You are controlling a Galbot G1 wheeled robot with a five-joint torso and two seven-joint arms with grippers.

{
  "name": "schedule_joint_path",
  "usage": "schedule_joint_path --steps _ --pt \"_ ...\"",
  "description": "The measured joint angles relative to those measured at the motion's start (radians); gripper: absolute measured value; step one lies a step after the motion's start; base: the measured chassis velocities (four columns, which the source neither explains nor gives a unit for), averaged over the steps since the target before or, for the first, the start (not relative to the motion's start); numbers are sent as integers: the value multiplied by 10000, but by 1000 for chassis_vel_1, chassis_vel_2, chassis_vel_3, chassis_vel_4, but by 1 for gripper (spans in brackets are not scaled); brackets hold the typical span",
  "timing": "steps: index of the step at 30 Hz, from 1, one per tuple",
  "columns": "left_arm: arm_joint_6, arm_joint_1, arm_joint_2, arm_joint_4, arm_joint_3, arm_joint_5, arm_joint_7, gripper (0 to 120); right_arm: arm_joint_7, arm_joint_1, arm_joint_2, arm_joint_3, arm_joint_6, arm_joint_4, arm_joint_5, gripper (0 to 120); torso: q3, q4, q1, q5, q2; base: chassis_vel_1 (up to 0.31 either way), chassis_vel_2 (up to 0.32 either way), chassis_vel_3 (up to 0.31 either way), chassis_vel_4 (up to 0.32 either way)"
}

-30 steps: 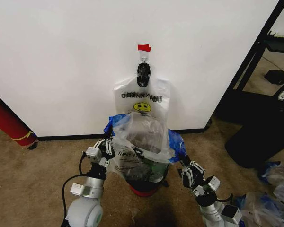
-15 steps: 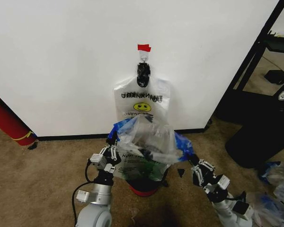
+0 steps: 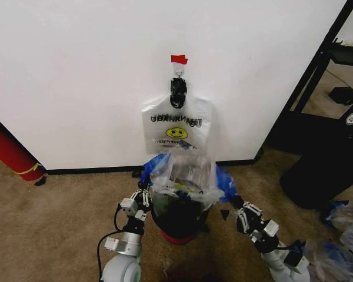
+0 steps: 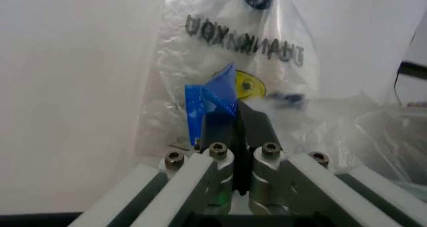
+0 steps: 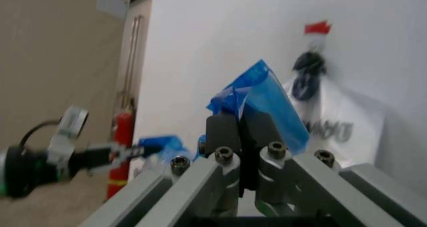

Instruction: Pick up the garbage bag from the wall and place it over the trash bin.

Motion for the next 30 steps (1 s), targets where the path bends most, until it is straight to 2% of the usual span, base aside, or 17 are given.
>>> schedule_joint_path --steps 5,9,16,24,30 --pt "147 350 644 -417 -66 708 -122 0 530 -205 -592 -359 -92 -186 -548 0 -1 -1 0 3 0 0 0 0 0" --pt "187 874 1364 -325 -21 1953 -479 0 1437 -398 -1407 -854 -134 -560 -692 0 -1 -1 0 2 1 0 0 0 0" --pt "32 1750 1707 -478 -109 3165 -1201 0 2285 -830 -1899 -1287 -192 -615 -473 0 -1 -1 -1 0 0 0 0 0 0" --pt "143 2513 2387 -1059 -398 4311 -2152 0 1843 -1390 -2123 -1603 -160 -556 -96 0 -1 -1 -1 3 0 0 0 0 0" --pt "208 2611 2666 -774 -377 4547 -2329 0 1202 -1391 -2068 -1692 -102 -1052 -121 0 -1 -2 -1 1 0 0 0 0 0"
